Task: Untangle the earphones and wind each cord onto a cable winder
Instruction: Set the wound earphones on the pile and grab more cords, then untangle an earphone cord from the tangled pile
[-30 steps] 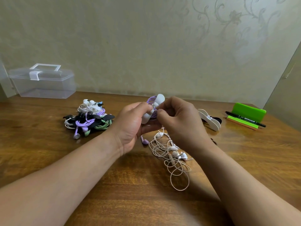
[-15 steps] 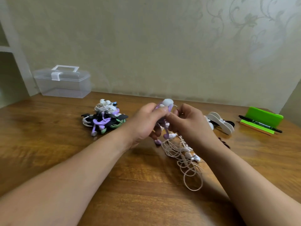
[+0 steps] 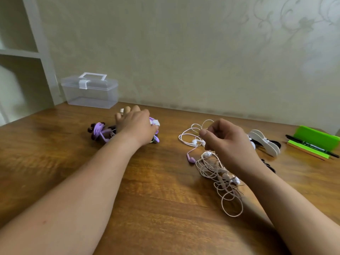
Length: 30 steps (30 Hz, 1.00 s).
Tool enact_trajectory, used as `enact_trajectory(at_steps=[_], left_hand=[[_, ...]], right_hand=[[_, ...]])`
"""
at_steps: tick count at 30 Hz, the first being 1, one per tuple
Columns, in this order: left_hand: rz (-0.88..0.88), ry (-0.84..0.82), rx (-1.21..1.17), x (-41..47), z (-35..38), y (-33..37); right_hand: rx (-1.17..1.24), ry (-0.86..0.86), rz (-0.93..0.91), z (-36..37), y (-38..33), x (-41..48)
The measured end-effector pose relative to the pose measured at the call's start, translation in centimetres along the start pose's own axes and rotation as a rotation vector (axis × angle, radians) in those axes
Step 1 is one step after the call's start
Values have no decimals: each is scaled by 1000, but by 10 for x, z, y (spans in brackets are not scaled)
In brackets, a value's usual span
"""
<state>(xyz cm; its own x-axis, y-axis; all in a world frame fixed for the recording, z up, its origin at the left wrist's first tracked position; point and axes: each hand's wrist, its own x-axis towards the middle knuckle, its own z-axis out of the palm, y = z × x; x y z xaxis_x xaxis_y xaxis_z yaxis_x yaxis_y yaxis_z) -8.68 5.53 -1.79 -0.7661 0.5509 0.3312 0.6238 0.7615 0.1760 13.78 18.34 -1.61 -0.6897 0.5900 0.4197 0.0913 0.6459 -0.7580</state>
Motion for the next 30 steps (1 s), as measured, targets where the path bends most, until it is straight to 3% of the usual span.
enact_trajectory(at_steps=[9,14,18,22,27,30], left_hand=[[212,108,-213,-19,-1,34],[438,-57,-421,-45,12,70],[517,-235,-595,-55,12,79],[572,-272,-574,-56,11,76],[740,-332,-330,-60,11,80],[799,-349,-345,-61,13,81]], right_hand=[[43,88,29,-12,9,7],[58,148,38,-16,14,13],[86,211,51,-27,20,19],[3,276,92,-54,27,24],[-124,120,169,-78,34,23],[-183,54,148,-77,34,22]])
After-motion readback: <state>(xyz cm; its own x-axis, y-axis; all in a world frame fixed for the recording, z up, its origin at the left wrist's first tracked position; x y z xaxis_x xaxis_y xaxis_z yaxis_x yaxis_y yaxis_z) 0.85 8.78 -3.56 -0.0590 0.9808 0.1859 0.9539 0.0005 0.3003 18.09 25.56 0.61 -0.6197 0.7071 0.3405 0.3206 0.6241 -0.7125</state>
